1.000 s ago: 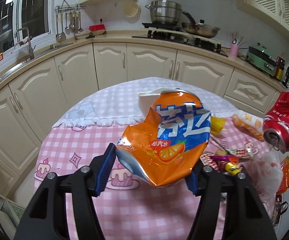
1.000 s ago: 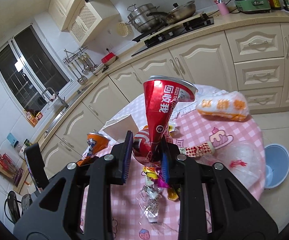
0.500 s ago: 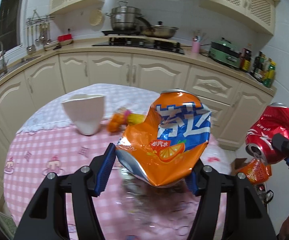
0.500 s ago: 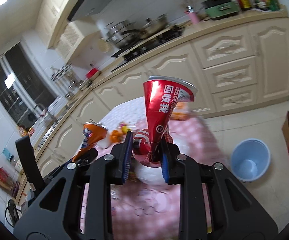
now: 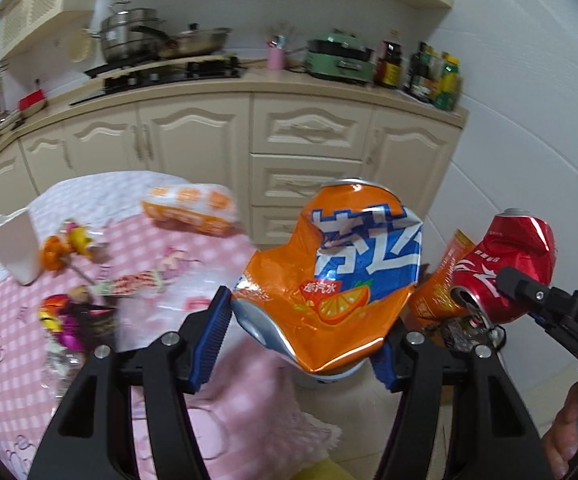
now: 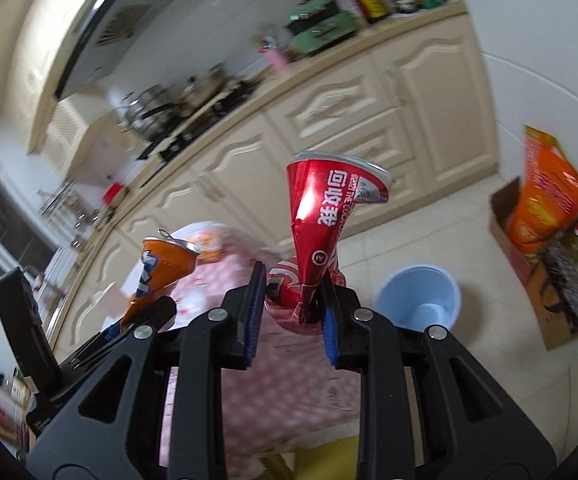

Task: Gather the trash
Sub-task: 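Carry both crushed cans over the light blue bin with both tools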

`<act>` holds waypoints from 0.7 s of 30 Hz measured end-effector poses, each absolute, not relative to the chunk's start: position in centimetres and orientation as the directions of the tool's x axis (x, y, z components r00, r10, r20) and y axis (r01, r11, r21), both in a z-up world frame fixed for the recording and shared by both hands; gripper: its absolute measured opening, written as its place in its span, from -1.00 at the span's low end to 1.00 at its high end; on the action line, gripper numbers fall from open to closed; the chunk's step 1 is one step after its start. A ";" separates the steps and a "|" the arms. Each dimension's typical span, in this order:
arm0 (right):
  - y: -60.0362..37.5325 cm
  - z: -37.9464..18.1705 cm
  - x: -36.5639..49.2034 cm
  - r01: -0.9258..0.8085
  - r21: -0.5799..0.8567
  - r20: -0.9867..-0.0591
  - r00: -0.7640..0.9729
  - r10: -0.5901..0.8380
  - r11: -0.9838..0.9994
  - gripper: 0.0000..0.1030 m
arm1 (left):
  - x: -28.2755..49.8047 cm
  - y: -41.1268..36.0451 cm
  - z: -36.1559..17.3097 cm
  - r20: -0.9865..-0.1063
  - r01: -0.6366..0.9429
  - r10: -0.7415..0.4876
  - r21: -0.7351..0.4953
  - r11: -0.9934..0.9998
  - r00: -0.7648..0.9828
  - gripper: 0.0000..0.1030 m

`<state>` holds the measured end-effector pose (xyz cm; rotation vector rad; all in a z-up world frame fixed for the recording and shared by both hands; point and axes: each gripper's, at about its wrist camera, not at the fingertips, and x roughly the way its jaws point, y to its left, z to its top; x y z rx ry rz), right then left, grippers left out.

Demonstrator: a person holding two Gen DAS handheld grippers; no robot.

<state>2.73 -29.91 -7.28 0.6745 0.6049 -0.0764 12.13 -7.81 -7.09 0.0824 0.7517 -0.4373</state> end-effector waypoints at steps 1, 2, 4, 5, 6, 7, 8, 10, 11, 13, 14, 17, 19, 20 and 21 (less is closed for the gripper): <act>-30.7 -7.7 2.4 0.279 0.561 -0.559 0.822 0.108 0.779 -0.51 | 12.1 -8.6 -7.4 -0.683 0.426 -0.363 -0.083 0.901 0.634 0.19; -31.3 -8.1 2.2 0.296 0.558 -0.567 0.818 0.095 0.775 -0.51 | 12.0 -9.2 -7.8 -0.689 0.437 -0.369 -0.083 0.895 0.624 0.19; -32.6 -8.9 1.7 0.334 0.553 -0.582 0.810 0.067 0.764 -0.51 | 12.2 -11.1 -8.7 -0.711 0.461 -0.380 -0.088 0.883 0.592 0.19; -33.3 -9.3 1.5 0.354 0.548 -0.590 0.806 0.051 0.758 -0.51 | 12.3 -11.8 -9.1 -0.721 0.468 -0.384 -0.093 0.879 0.577 0.19; -33.9 -9.7 1.5 0.369 0.544 -0.597 0.801 0.039 0.754 -0.51 | 12.5 -12.7 -9.7 -0.734 0.476 -0.385 -0.097 0.874 0.559 0.19; -34.6 -10.1 1.4 0.387 0.539 -0.607 0.794 0.026 0.748 -0.51 | 12.7 -13.5 -10.4 -0.746 0.483 -0.387 -0.102 0.870 0.541 0.19; -35.1 -10.5 1.4 0.398 0.536 -0.613 0.790 0.019 0.744 -0.51 | 12.8 -14.2 -10.8 -0.755 0.489 -0.389 -0.104 0.866 0.528 0.19; -36.2 -11.5 1.6 0.427 0.530 -0.633 0.774 0.007 0.733 -0.51 | 13.3 -15.8 -12.4 -0.782 0.505 -0.388 -0.109 0.856 0.488 0.19; -36.5 -12.0 1.6 0.435 0.528 -0.639 0.769 0.005 0.729 -0.51 | 13.4 -16.3 -12.9 -0.790 0.508 -0.386 -0.110 0.854 0.477 0.19; -37.4 -13.0 2.0 0.451 0.523 -0.656 0.754 0.004 0.723 -0.51 | 14.2 -17.8 -14.4 -0.814 0.509 -0.371 -0.110 0.854 0.447 0.19; -37.6 -13.2 2.3 0.457 0.521 -0.663 0.749 0.004 0.721 -0.51 | 14.7 -18.5 -15.2 -0.825 0.509 -0.365 -0.111 0.854 0.431 0.19; -38.5 -14.4 3.4 0.478 0.510 -0.687 0.726 0.004 0.715 -0.51 | 16.2 -20.2 -17.3 -0.853 0.502 -0.338 -0.105 0.858 0.399 0.19; -39.0 -15.1 4.1 0.487 0.500 -0.702 0.712 0.007 0.716 -0.51 | 17.3 -21.0 -18.3 -0.866 0.497 -0.328 -0.109 0.861 0.378 0.19; -39.3 -15.4 4.4 0.489 0.498 -0.707 0.707 0.010 0.716 -0.51 | 18.0 -21.4 -18.8 -0.872 0.493 -0.324 -0.113 0.862 0.367 0.19; -39.5 -15.8 4.9 0.490 0.496 -0.714 0.700 0.014 0.717 -0.51 | 18.5 -21.7 -19.2 -0.876 0.490 -0.321 -0.115 0.864 0.361 0.19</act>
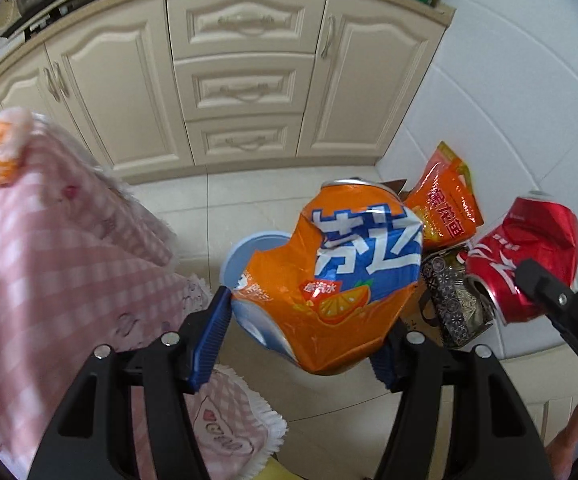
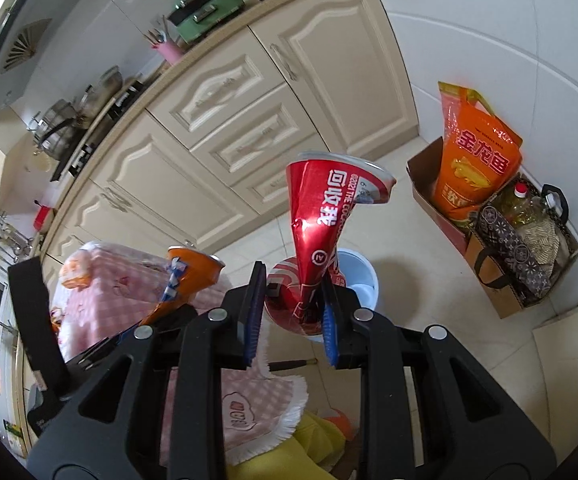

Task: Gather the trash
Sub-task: 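Carry both crushed cans over the light blue bin with both tools, then open the left tool over the bin while the right tool drops the red can in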

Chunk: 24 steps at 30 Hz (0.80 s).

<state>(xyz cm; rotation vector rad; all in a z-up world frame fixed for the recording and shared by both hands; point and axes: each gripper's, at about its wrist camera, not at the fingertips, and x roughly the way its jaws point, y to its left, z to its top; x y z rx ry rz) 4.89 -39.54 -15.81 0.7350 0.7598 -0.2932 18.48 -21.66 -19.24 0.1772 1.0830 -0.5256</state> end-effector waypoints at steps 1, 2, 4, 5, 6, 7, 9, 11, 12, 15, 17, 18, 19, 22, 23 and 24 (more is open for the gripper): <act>-39.7 -16.1 5.2 0.491 0.494 -0.717 0.696 0.017 0.718 -0.51 | 19.1 -22.0 -19.7 -0.880 0.484 -0.316 -0.115 0.867 0.356 0.19; -40.0 -16.4 5.8 0.492 0.490 -0.724 0.690 0.021 0.720 -0.51 | 19.5 -22.2 -20.0 -0.882 0.480 -0.312 -0.115 0.870 0.354 0.19; -40.3 -17.0 6.6 0.493 0.484 -0.733 0.680 0.027 0.723 -0.51 | 20.6 -22.9 -20.8 -0.885 0.467 -0.299 -0.109 0.878 0.356 0.19; -40.5 -17.3 7.3 0.494 0.480 -0.740 0.671 0.032 0.725 -0.51 | 21.0 -23.2 -21.2 -0.887 0.463 -0.296 -0.108 0.880 0.355 0.19; -40.5 -17.6 7.7 0.495 0.476 -0.745 0.666 0.035 0.727 -0.51 | 21.6 -23.6 -21.6 -0.888 0.462 -0.293 -0.107 0.881 0.353 0.19; -40.5 -17.9 8.2 0.495 0.472 -0.751 0.659 0.040 0.729 -0.51 | 21.8 -23.8 -22.0 -0.889 0.458 -0.291 -0.106 0.882 0.353 0.20; -40.6 -18.4 8.9 0.492 0.468 -0.759 0.649 0.050 0.733 -0.51 | 22.6 -24.1 -22.7 -0.891 0.443 -0.278 -0.100 0.891 0.359 0.21; -40.6 -18.9 9.7 0.493 0.464 -0.768 0.638 0.056 0.736 -0.51 | 23.3 -24.2 -23.3 -0.896 0.423 -0.249 -0.078 0.903 0.367 0.21; -40.6 -19.2 10.0 0.494 0.462 -0.772 0.632 0.060 0.737 -0.51 | 23.7 -24.3 -23.5 -0.899 0.419 -0.236 -0.066 0.906 0.368 0.21; -40.6 -19.8 10.9 0.494 0.459 -0.782 0.620 0.072 0.738 -0.51 | 24.7 -24.4 -24.3 -0.909 0.417 -0.223 -0.061 0.907 0.352 0.28; -40.5 -20.0 11.3 0.492 0.457 -0.785 0.615 0.076 0.741 -0.51 | 25.0 -24.4 -24.8 -0.915 0.412 -0.215 -0.059 0.909 0.343 0.28; -40.5 -20.2 11.5 0.492 0.457 -0.787 0.612 0.079 0.741 -0.51 | 25.1 -24.4 -25.0 -0.918 0.413 -0.209 -0.055 0.909 0.338 0.28; -40.5 -20.4 11.7 0.493 0.456 -0.790 0.607 0.083 0.741 -0.51 | 25.2 -24.3 -25.2 -0.920 0.411 -0.202 -0.050 0.910 0.336 0.28; -40.4 -21.0 12.5 0.493 0.450 -0.801 0.592 0.092 0.745 -0.51 | 25.4 -23.8 -25.2 -0.920 0.398 -0.195 -0.048 0.916 0.340 0.28; -40.4 -21.2 12.7 0.490 0.448 -0.804 0.587 0.096 0.748 -0.51 | 25.4 -23.7 -25.2 -0.920 0.394 -0.193 -0.047 0.918 0.340 0.28; -40.3 -21.4 13.0 0.486 0.446 -0.806 0.583 0.102 0.752 -0.51 | 25.4 -23.4 -25.1 -0.921 0.387 -0.189 -0.046 0.921 0.341 0.28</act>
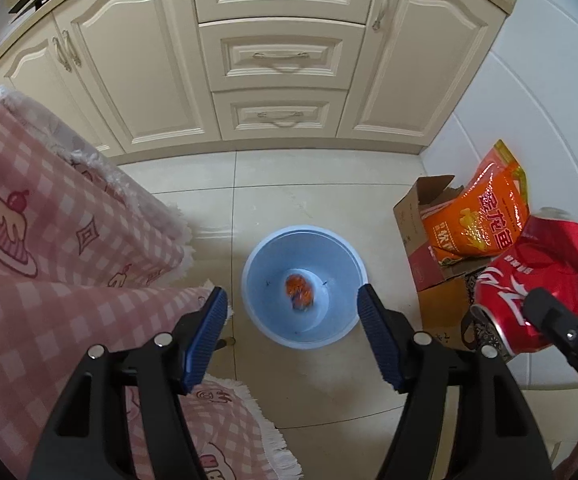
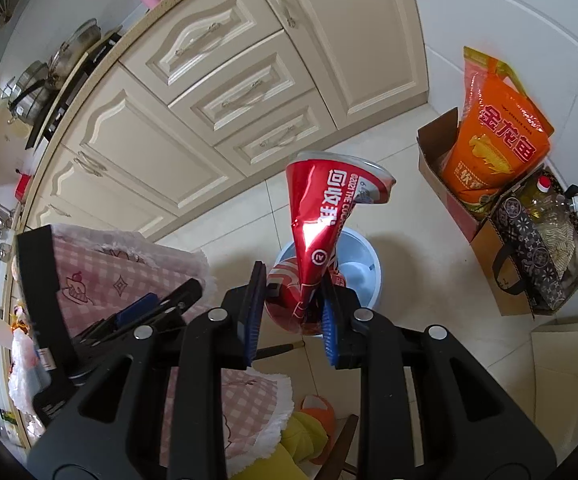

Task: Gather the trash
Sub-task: 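Open the left tool over the bin while the right tool drops the red can in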

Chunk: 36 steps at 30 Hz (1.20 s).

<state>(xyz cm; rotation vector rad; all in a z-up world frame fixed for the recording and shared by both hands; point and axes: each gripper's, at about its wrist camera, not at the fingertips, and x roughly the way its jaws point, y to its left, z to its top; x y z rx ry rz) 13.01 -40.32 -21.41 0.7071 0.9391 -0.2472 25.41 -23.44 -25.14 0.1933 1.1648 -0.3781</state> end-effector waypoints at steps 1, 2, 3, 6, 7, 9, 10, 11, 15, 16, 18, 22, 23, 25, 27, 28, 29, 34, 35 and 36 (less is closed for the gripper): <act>-40.2 -21.7 13.4 0.477 0.444 -0.811 0.574 0.114 0.759 -0.51 | 25.4 -23.2 -25.1 -0.921 0.382 -0.186 -0.045 0.923 0.342 0.28; -40.0 -21.9 13.7 0.469 0.441 -0.815 0.566 0.123 0.765 -0.51 | 25.4 -23.0 -25.0 -0.921 0.377 -0.184 -0.045 0.925 0.342 0.28; -39.9 -22.1 14.0 0.463 0.439 -0.819 0.559 0.130 0.770 -0.51 | 25.3 -22.8 -24.9 -0.922 0.375 -0.183 -0.045 0.926 0.342 0.28; -39.1 -22.4 15.1 0.430 0.427 -0.827 0.542 0.150 0.795 -0.51 | 25.1 -22.1 -24.5 -0.919 0.362 -0.178 -0.042 0.931 0.352 0.28; -38.8 -22.4 15.4 0.420 0.424 -0.828 0.538 0.157 0.802 -0.51 | 25.1 -21.9 -24.3 -0.918 0.359 -0.176 -0.040 0.933 0.356 0.28; -38.2 -22.5 16.0 0.397 0.421 -0.833 0.525 0.174 0.815 -0.51 | 24.9 -21.5 -24.0 -0.916 0.353 -0.173 -0.037 0.935 0.362 0.29; -38.0 -22.6 16.3 0.386 0.420 -0.834 0.520 0.183 0.821 -0.51 | 24.9 -21.3 -23.8 -0.915 0.349 -0.172 -0.037 0.936 0.365 0.29; -37.8 -22.6 16.6 0.379 0.419 -0.837 0.514 0.188 0.825 -0.51 | 24.9 -21.1 -23.7 -0.914 0.343 -0.171 -0.038 0.939 0.368 0.29; -37.1 -22.8 17.0 0.369 0.415 -0.841 0.505 0.196 0.832 -0.47 | 25.0 -20.4 -23.2 -0.908 0.322 -0.160 -0.029 0.946 0.388 0.29; -37.0 -22.9 17.0 0.372 0.414 -0.842 0.503 0.195 0.831 -0.40 | 25.0 -20.4 -23.2 -0.908 0.322 -0.158 -0.028 0.946 0.387 0.29; -37.0 -22.7 16.9 0.378 0.414 -0.840 0.509 0.187 0.828 0.02 | 25.1 -20.2 -23.2 -0.911 0.317 -0.156 -0.030 0.948 0.382 0.29; -37.3 -22.4 16.5 0.384 0.409 -0.838 0.516 0.175 0.828 0.02 | 25.1 -20.1 -23.2 -0.909 0.314 -0.153 -0.025 0.949 0.388 0.29; -37.4 -22.4 16.4 0.388 0.408 -0.839 0.516 0.172 0.826 0.02 | 25.1 -20.1 -23.2 -0.910 0.315 -0.153 -0.027 0.949 0.385 0.29; -37.5 -22.3 16.2 0.391 0.408 -0.840 0.516 0.171 0.825 0.02 | 25.0 -20.2 -23.2 -0.911 0.319 -0.157 -0.030 0.947 0.382 0.29; -37.4 -22.1 16.0 0.393 0.407 -0.840 0.515 0.169 0.824 0.02 | 24.9 -20.3 -23.0 -0.909 0.325 -0.163 -0.032 0.945 0.384 0.29; -37.4 -22.0 15.8 0.392 0.406 -0.840 0.515 0.168 0.825 0.02 | 24.8 -20.3 -23.0 -0.908 0.328 -0.164 -0.032 0.944 0.386 0.29; -37.4 -22.0 15.7 0.391 0.406 -0.840 0.517 0.168 0.826 0.02 | 24.8 -20.3 -22.9 -0.908 0.329 -0.164 -0.031 0.944 0.387 0.29; -37.2 -21.2 14.8 0.390 0.408 -0.834 0.528 0.163 0.825 0.02 | 24.0 -20.5 -22.4 -0.904 0.346 -0.170 -0.026 0.938 0.393 0.29; -37.2 -21.1 14.5 0.391 0.409 -0.832 0.530 0.162 0.825 0.02 | 23.8 -20.5 -22.2 -0.902 0.350 -0.171 -0.024 0.937 0.397 0.29; -37.2 -20.9 14.3 0.392 0.409 -0.831 0.532 0.160 0.824 0.02 | 23.6 -20.5 -22.0 -0.900 0.352 -0.172 -0.022 0.936 0.401 0.29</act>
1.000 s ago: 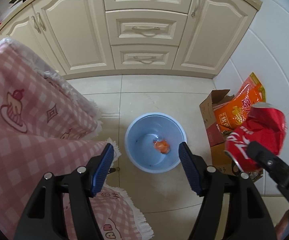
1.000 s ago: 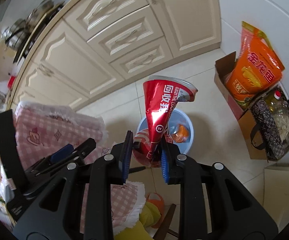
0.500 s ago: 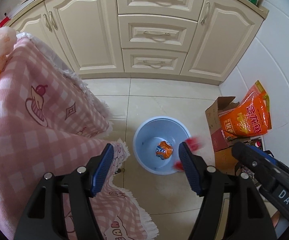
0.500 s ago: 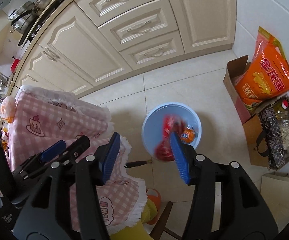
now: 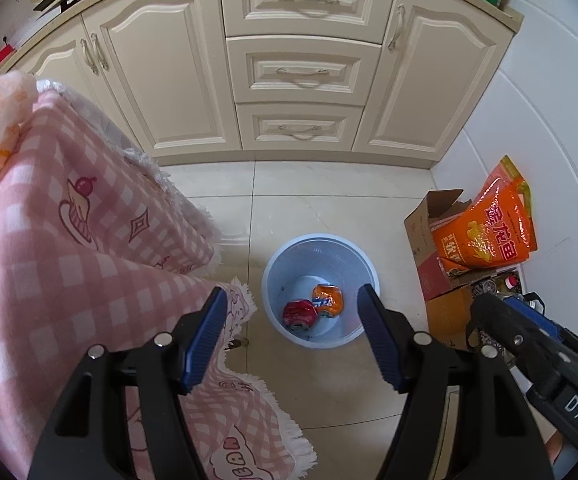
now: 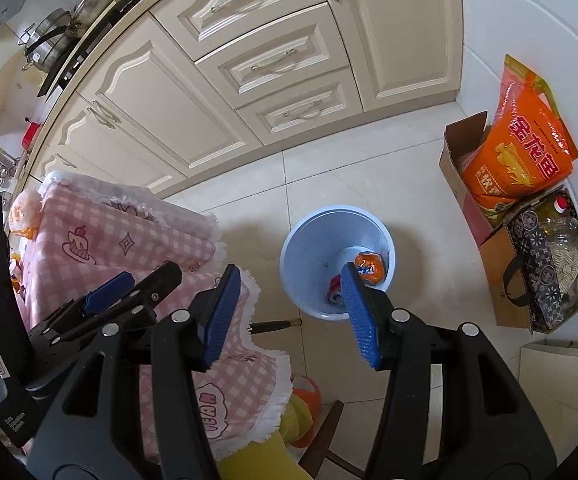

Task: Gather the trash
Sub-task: 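Open the left tool over the bin while the right tool drops the red can in, then move both tools back toward the table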

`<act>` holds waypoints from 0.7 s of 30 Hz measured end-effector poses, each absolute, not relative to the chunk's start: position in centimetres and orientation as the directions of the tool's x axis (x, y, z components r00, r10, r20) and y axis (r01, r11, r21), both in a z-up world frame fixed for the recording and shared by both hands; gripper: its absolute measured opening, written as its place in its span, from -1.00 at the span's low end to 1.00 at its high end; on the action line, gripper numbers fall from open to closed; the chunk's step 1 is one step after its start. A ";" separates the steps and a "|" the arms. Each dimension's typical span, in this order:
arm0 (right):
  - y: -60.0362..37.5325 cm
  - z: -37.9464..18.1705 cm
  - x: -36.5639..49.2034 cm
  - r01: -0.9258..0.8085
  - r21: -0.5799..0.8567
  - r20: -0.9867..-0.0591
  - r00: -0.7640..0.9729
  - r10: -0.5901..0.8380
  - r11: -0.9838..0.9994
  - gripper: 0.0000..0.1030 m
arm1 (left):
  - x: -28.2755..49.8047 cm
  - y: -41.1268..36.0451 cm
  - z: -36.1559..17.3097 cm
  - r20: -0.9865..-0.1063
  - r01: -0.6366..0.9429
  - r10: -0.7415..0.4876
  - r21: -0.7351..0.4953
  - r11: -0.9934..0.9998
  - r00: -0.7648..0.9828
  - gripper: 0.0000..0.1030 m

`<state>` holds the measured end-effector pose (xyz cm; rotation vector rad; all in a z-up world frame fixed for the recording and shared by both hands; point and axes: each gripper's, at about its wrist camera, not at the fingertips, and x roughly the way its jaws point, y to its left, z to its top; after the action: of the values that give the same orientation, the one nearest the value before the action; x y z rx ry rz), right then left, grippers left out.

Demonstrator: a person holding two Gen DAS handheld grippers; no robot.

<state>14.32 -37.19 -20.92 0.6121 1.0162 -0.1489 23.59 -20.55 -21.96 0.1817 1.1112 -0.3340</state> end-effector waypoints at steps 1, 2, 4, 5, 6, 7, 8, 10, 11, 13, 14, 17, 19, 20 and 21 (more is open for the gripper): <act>-37.2 -20.7 14.0 0.394 0.409 -0.830 0.536 0.156 0.823 0.02 | 23.4 -20.6 -21.8 -0.898 0.356 -0.174 -0.021 0.934 0.404 0.29; -37.2 -20.5 13.7 0.394 0.410 -0.828 0.540 0.154 0.822 0.02 | 23.1 -20.6 -21.5 -0.896 0.362 -0.177 -0.020 0.932 0.408 0.29; -37.0 -19.9 13.1 0.392 0.411 -0.822 0.549 0.150 0.823 0.02 | 22.6 -20.5 -21.0 -0.891 0.368 -0.183 -0.019 0.929 0.416 0.29; -36.9 -19.7 12.9 0.392 0.411 -0.820 0.553 0.146 0.823 0.02 | 22.4 -20.5 -20.8 -0.889 0.369 -0.185 -0.019 0.929 0.420 0.29; -36.8 -19.3 12.5 0.391 0.410 -0.818 0.558 0.142 0.824 0.02 | 22.1 -20.4 -20.4 -0.886 0.370 -0.186 -0.018 0.929 0.425 0.29; -36.7 -19.0 12.1 0.389 0.411 -0.814 0.564 0.140 0.825 0.02 | 21.9 -20.4 -20.2 -0.883 0.372 -0.189 -0.018 0.928 0.429 0.29; -36.6 -18.7 11.7 0.388 0.411 -0.811 0.569 0.136 0.825 0.02 | 21.5 -20.2 -19.7 -0.879 0.375 -0.195 -0.020 0.927 0.435 0.29; -36.5 -18.0 11.0 0.385 0.410 -0.804 0.581 0.127 0.827 0.02 | 20.9 -19.8 -19.0 -0.870 0.376 -0.204 -0.023 0.926 0.448 0.29; -36.3 -17.6 10.6 0.384 0.410 -0.800 0.588 0.124 0.828 0.02 | 20.5 -19.6 -18.5 -0.865 0.378 -0.208 -0.023 0.926 0.456 0.29; -36.1 -16.9 9.8 0.379 0.411 -0.791 0.601 0.118 0.829 0.02 | 19.9 -19.3 -17.7 -0.856 0.383 -0.217 -0.025 0.924 0.468 0.29; -35.9 -16.5 9.5 0.377 0.411 -0.786 0.607 0.114 0.830 0.02 | 19.4 -19.1 -17.3 -0.851 0.384 -0.222 -0.026 0.923 0.475 0.29; -35.3 -15.5 8.3 0.370 0.413 -0.773 0.626 0.105 0.833 0.02 | 18.3 -18.5 -16.2 -0.839 0.389 -0.234 -0.028 0.921 0.492 0.29; -34.7 -14.7 7.5 0.363 0.413 -0.763 0.639 0.099 0.835 0.02 | 17.4 -18.0 -15.3 -0.827 0.392 -0.245 -0.033 0.919 0.505 0.29; -34.5 -14.5 7.2 0.360 0.414 -0.758 0.644 0.098 0.836 0.02 | 16.8 -17.6 -14.8 -0.820 0.394 -0.251 -0.035 0.918 0.514 0.29; -34.2 -14.0 6.8 0.353 0.415 -0.751 0.653 0.097 0.838 0.02 | 16.4 -17.4 -14.4 -0.814 0.395 -0.256 -0.035 0.918 0.521 0.29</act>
<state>6.78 -34.23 -14.04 0.5747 0.8585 -0.1551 16.44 -17.35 -14.42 0.1614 0.9456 -0.3919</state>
